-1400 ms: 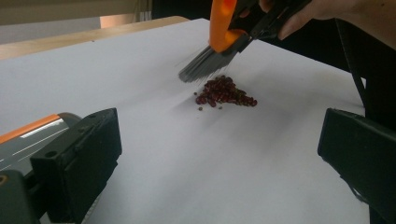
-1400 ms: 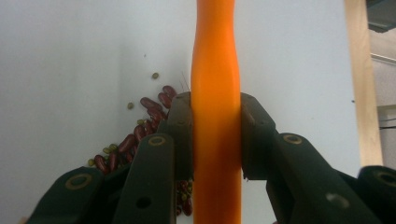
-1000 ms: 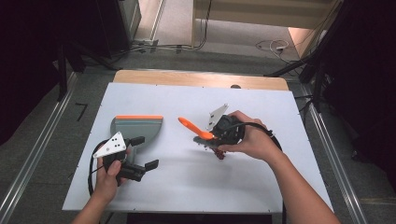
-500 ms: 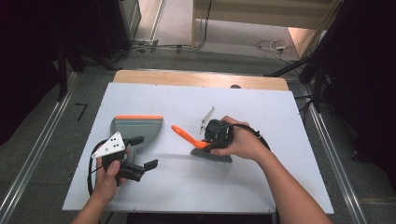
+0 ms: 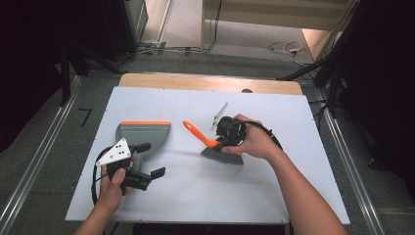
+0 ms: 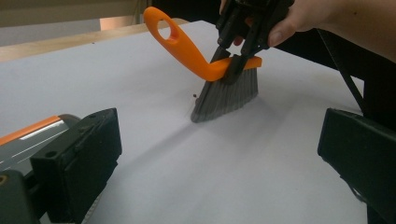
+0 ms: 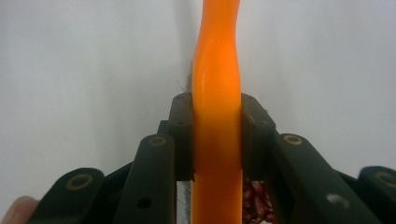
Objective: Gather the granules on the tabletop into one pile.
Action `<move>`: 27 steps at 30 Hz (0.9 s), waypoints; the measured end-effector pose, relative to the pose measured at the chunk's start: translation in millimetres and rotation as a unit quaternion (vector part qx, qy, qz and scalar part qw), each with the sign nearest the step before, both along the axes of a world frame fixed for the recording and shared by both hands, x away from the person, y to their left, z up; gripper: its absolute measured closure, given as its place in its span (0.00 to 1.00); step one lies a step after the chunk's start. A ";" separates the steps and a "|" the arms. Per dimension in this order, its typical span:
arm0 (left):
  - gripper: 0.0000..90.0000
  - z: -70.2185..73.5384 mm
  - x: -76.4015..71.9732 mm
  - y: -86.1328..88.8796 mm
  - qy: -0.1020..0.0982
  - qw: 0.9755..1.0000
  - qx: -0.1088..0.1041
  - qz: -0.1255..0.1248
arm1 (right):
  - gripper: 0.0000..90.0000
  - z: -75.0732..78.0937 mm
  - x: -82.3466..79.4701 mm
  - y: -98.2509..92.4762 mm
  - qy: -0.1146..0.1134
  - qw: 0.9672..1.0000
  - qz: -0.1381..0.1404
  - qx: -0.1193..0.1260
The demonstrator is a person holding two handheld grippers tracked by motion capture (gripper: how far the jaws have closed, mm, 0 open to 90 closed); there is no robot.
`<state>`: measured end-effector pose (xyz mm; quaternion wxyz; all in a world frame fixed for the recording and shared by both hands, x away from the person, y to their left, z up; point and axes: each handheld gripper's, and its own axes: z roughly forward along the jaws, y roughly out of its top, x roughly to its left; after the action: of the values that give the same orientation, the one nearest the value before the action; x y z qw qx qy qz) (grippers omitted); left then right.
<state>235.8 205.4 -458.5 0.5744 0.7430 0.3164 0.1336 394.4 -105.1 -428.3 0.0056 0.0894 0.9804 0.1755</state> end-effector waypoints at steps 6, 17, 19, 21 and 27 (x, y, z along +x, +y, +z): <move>0.00 -0.1 0.2 0.0 0.001 1.000 0.001 -0.001 | 0.76 0.3 7.4 -1.8 -0.005 1.000 -0.014 0.001; 0.00 -0.7 0.7 0.0 0.002 1.000 0.000 -0.001 | 0.77 6.8 6.0 -5.4 -0.015 1.000 -0.019 0.012; 0.00 -0.7 0.8 0.1 0.002 1.000 -0.001 -0.002 | 0.77 10.8 6.1 -8.6 -0.016 0.999 -0.021 0.023; 0.00 -0.8 1.0 0.4 0.002 1.000 -0.001 -0.001 | 0.77 18.0 4.5 -13.4 -0.016 0.999 -0.033 0.034; 0.00 -0.8 0.8 -0.2 0.003 1.000 0.001 -0.001 | 0.77 39.5 -0.4 -36.0 -0.036 0.996 -0.069 0.053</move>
<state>236.6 205.2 -459.3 0.5731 0.7443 0.3168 0.1310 394.0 -141.1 -388.7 0.0479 0.1509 0.9604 0.2292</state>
